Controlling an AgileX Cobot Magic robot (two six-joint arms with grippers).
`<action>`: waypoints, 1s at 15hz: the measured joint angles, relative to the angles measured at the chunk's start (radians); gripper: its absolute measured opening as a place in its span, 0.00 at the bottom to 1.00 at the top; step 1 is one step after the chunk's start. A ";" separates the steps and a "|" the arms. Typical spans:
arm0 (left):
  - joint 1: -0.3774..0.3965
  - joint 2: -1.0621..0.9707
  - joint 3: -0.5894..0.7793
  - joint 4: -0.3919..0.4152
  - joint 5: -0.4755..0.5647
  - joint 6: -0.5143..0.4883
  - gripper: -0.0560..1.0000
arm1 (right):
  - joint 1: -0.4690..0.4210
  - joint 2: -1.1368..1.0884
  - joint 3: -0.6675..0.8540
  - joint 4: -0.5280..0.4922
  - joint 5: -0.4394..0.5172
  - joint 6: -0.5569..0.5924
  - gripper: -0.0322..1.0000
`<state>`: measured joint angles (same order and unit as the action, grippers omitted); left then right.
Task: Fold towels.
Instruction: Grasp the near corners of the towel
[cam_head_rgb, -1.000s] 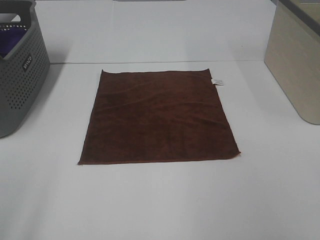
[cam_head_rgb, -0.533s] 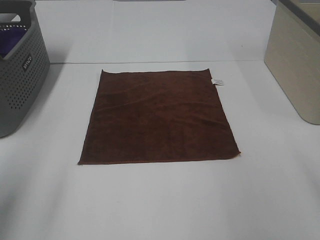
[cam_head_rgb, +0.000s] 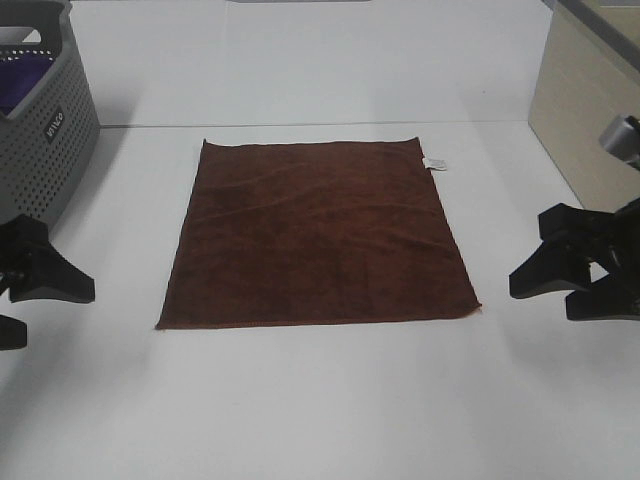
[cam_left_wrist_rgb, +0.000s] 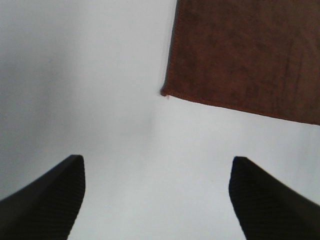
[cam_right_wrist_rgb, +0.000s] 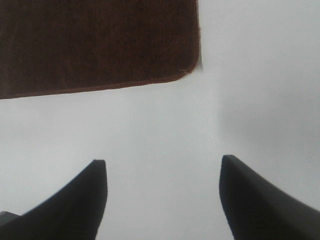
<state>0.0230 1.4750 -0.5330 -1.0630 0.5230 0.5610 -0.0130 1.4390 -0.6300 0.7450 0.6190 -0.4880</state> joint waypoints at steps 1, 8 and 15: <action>0.000 0.062 -0.028 -0.024 0.002 0.024 0.77 | 0.000 0.079 -0.048 0.004 0.033 -0.009 0.63; 0.000 0.379 -0.253 -0.075 0.110 0.164 0.77 | -0.001 0.446 -0.341 0.015 0.196 -0.074 0.63; 0.000 0.475 -0.285 -0.273 0.163 0.383 0.77 | -0.125 0.559 -0.393 0.097 0.244 -0.188 0.64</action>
<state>0.0230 1.9500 -0.8180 -1.3360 0.6860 0.9440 -0.1380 1.9980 -1.0230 0.8420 0.8630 -0.6760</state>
